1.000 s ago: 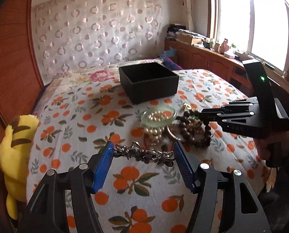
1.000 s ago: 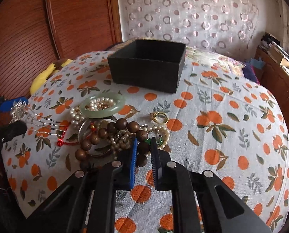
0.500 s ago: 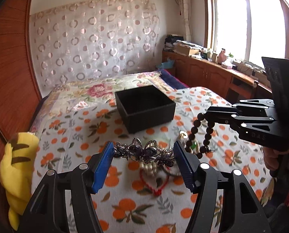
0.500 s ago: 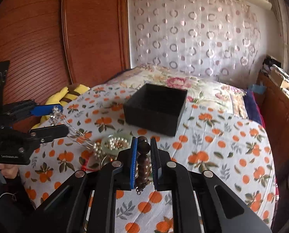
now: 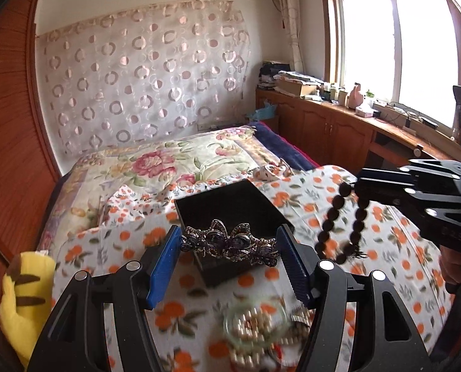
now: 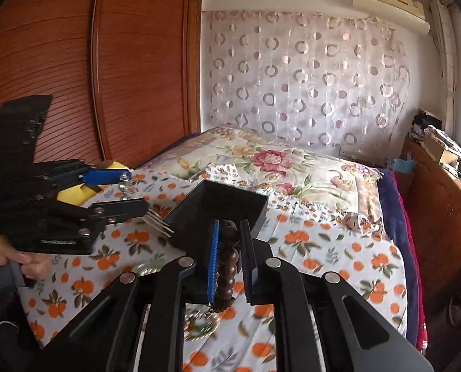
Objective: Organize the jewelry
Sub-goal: 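Carry the comb into the black box and open the left tool while the right tool drops the beads in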
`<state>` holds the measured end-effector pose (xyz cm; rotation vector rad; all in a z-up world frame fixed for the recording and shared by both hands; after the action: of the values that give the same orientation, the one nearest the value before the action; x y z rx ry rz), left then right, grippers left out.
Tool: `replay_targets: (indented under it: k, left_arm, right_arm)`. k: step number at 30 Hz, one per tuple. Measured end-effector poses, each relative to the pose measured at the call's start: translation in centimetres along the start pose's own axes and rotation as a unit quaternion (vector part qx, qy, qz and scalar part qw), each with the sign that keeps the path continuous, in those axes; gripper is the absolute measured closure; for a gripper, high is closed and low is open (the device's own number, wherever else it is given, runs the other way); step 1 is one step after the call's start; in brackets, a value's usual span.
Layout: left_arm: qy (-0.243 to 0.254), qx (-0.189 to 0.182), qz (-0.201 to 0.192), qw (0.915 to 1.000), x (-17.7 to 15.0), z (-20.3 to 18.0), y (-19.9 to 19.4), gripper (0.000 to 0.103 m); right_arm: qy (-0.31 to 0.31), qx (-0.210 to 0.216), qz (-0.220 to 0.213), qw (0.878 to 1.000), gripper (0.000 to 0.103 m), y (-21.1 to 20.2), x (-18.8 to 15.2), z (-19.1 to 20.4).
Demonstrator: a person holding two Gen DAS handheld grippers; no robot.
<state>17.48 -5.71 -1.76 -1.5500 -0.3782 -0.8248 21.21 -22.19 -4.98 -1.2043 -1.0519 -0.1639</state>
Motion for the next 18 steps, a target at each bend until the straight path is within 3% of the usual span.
replay_targets:
  k: [7,18]
  left_arm:
    - [-0.005,-0.001,0.017,0.9998,3.0,0.9,4.0,0.042]
    - [-0.017,-0.016,0.048,0.9986,4.7,1.8,8.8,0.042]
  right_arm:
    - [0.000,0.006,-0.004,1.000,0.088,1.7,2.3,-2.4]
    - [0.001,0.020,0.003,1.000,0.088,5.2,4.7,-4.0]
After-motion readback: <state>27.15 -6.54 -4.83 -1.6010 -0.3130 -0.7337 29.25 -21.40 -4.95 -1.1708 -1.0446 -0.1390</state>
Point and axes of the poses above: each gripper's, at about its wrist camera, not at the fingertips, and y roughly the way its jaws point, z to its left, x to its top, the point moved 5 cm from there along y, roughly the way its jaws point, and after that the axes turned 13 degrees about z, right-handed, at the moved point
